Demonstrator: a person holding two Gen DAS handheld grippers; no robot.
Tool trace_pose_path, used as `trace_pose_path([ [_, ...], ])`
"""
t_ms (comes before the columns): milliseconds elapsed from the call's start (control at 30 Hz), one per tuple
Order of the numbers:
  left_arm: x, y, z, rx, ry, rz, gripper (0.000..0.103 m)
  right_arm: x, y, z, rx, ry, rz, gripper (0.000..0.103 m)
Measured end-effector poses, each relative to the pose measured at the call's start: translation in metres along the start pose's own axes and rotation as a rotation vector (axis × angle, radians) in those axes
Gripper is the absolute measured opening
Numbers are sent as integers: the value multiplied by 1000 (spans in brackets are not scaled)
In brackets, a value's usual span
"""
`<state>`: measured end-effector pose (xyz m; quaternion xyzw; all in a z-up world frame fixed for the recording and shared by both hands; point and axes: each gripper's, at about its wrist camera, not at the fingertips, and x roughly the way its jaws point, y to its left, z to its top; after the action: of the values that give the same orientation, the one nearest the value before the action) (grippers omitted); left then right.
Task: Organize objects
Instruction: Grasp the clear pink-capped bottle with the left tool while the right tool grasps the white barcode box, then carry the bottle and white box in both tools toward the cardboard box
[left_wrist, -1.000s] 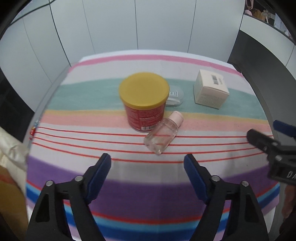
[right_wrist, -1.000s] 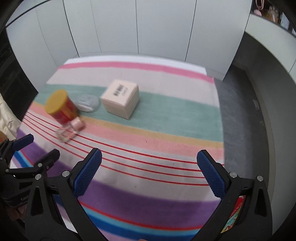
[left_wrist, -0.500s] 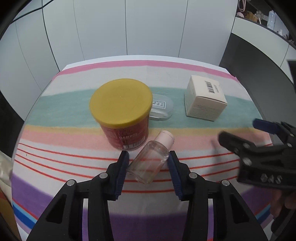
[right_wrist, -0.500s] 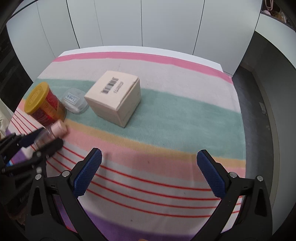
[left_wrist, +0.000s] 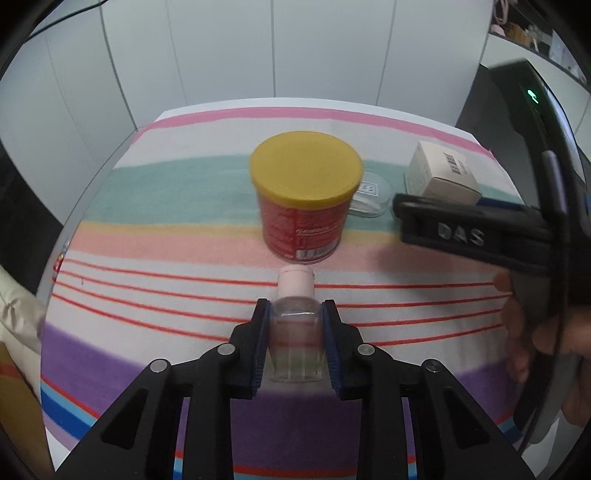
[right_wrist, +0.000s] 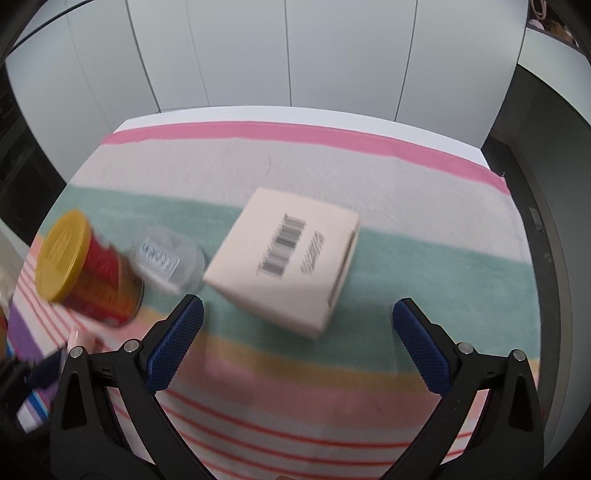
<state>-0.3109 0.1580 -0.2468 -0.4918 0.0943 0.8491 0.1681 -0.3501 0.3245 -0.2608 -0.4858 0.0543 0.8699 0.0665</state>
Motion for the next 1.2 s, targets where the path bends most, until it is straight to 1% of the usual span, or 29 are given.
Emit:
trace_pose_path([
  [33,1,-1,1,2,-3,1,37,1,1,2,5,-7,-7,101],
  [67,1,-2,1,1,-6,2,34,2,1,4,7,-14,-17,96],
  [100,1,-3,2,4,-12,2,27,2,1,5,11,-20,-29,93],
  [133,2,-4,3,8,-12,-3,27,2,0,7,15,-30,-36,85],
  [167,2,-6,4,9,-15,-4,27,1,0,8,15,-38,-36,72],
  [200,2,-6,4,2,-15,-3,27,0,-1,9,11,-44,-41,64],
  [233,1,-6,4,-4,-14,-6,27,0,-2,10,8,-42,-48,57],
  [267,0,-6,5,-9,-13,-9,27,-1,-3,10,15,-39,-41,55],
  [300,-2,-7,5,-11,-16,-9,27,-2,-5,10,22,-38,-30,55],
  [433,-15,-11,8,-11,-21,-8,27,-13,-10,7,29,-37,-35,55],
  [567,-33,-14,12,-22,-13,-18,27,-40,-20,1,34,-42,-26,55],
  [700,-61,-15,12,-35,-6,-36,27,-74,-19,-3,21,-52,-19,55],
  [900,-111,-12,2,-55,0,-43,27,-133,-17,-21,0,-49,-12,55],
  [1067,-155,-10,-5,-68,-18,-63,27,-181,-10,-40,-27,-64,0,55],
  [1200,-189,-11,-13,-76,-42,-71,27,-215,-10,-49,-7,-70,19,55],
])
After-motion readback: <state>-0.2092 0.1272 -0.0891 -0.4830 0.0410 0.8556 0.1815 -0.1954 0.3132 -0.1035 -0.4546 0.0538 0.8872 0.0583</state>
